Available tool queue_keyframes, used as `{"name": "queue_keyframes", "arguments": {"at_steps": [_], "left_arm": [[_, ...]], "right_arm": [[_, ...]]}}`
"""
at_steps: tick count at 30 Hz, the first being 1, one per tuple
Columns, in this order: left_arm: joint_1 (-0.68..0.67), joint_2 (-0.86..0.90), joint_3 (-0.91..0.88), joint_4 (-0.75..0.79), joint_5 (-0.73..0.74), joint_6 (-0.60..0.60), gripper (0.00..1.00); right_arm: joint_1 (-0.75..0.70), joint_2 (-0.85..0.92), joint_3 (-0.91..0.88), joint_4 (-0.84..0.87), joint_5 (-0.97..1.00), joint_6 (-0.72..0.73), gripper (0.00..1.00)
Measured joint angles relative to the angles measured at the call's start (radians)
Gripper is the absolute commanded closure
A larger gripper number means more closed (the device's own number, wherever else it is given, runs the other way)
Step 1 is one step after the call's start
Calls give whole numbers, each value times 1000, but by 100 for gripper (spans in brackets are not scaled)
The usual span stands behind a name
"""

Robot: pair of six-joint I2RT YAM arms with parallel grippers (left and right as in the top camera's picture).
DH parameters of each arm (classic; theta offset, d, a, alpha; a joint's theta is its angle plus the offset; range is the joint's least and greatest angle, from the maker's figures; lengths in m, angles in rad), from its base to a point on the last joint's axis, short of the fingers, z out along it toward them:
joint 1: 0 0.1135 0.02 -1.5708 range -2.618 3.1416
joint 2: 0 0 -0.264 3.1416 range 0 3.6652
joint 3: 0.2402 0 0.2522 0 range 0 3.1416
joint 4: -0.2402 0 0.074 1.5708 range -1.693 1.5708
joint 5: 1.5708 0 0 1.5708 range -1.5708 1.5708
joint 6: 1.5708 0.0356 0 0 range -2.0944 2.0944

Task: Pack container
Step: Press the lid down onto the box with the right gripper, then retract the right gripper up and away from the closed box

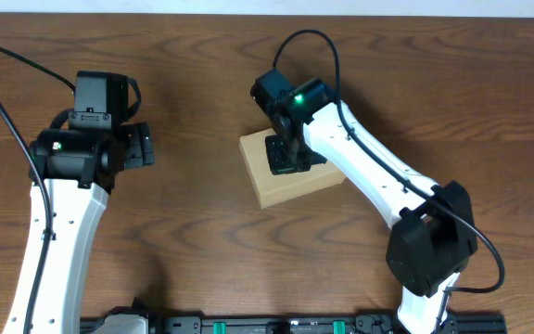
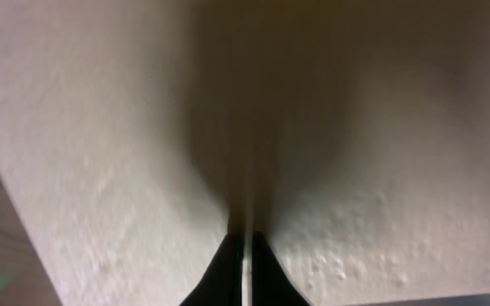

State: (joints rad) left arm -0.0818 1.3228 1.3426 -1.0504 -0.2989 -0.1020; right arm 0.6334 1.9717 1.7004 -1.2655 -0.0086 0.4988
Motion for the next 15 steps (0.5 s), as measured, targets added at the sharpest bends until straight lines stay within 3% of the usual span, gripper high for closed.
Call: {"name": "queue_keyframes", "arguments": {"at_steps": [7,15], "left_arm": [[0,0,0,-11,0,0,5],[0,0,0,30,40,-3,4]], "right_arm": [[-2,-36,-95,97,0,-1,99],[-62,-46,-101,239,-10,-95,96]]}}
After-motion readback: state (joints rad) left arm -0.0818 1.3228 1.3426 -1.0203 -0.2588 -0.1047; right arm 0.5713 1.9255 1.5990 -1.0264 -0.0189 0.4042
